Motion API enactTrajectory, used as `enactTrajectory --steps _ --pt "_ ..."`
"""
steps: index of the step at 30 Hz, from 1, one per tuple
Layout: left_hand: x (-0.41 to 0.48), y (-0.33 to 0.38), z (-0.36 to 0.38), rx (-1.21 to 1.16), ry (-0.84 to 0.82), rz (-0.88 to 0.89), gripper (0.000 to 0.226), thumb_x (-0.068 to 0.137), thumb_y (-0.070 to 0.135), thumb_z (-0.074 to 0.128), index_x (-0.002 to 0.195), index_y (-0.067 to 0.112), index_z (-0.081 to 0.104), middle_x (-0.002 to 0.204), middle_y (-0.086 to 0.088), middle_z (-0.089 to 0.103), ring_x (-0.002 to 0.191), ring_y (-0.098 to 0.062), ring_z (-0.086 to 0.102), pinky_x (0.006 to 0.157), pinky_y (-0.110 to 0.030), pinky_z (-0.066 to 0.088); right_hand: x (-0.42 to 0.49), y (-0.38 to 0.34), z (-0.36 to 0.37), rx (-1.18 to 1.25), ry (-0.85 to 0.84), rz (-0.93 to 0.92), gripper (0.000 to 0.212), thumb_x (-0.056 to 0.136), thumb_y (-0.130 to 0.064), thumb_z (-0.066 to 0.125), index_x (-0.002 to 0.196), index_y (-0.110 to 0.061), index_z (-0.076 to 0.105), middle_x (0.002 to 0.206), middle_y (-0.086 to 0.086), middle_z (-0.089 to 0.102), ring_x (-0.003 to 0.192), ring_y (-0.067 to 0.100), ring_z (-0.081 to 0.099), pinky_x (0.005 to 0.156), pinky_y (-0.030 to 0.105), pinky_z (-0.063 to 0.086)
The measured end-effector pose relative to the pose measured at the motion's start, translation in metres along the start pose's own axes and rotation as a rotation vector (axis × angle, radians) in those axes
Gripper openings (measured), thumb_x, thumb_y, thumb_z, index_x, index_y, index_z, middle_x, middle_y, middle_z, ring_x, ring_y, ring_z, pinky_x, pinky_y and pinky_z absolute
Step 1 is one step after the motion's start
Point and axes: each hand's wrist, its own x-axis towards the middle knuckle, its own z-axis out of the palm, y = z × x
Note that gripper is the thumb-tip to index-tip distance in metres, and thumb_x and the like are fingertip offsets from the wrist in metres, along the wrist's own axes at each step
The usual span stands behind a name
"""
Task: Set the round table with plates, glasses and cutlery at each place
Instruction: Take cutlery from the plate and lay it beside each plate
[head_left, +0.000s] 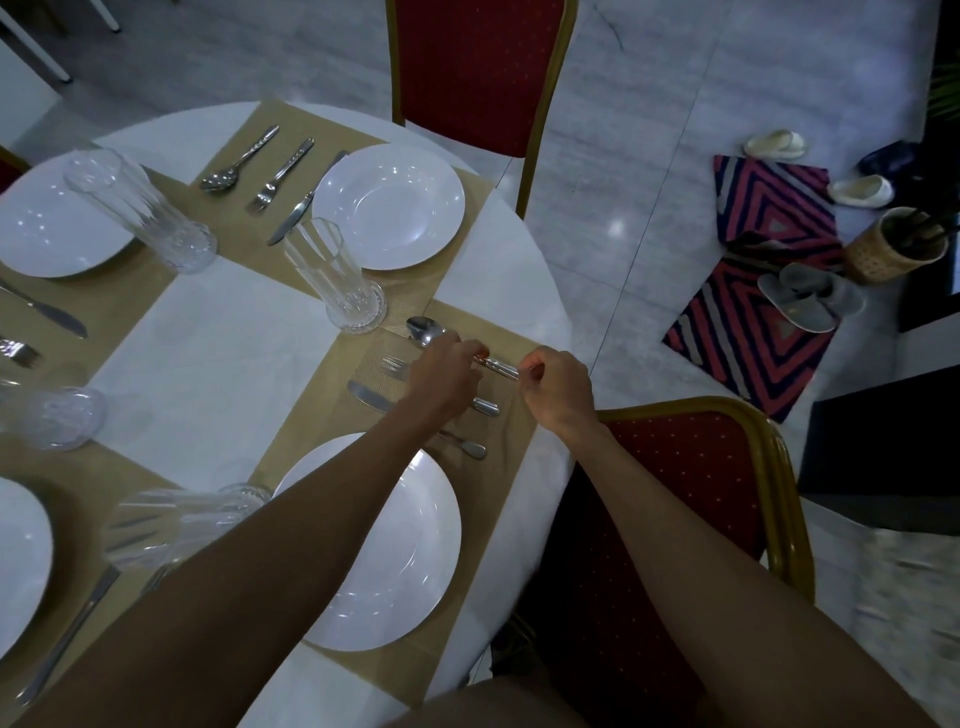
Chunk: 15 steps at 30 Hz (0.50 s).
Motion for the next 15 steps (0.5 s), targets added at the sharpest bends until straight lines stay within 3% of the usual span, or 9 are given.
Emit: enactTrajectory --steps 15 --pt "0.016 -0.006 0.008 -0.037 0.014 -0.065 0.017 0.089 0.022 0.067 0.105 0.017 0.066 0.101 -0.011 0.059 0.095 -0.027 0.057 0.081 -0.044 0.052 0.010 0.004 0.005 0.018 -0.042 -0.018 0.014 0.088 -0.012 0.067 0.095 -0.020 0.076 0.096 -0.005 0.073 0.091 0.013 0.066 0.084 0.031 0.055"
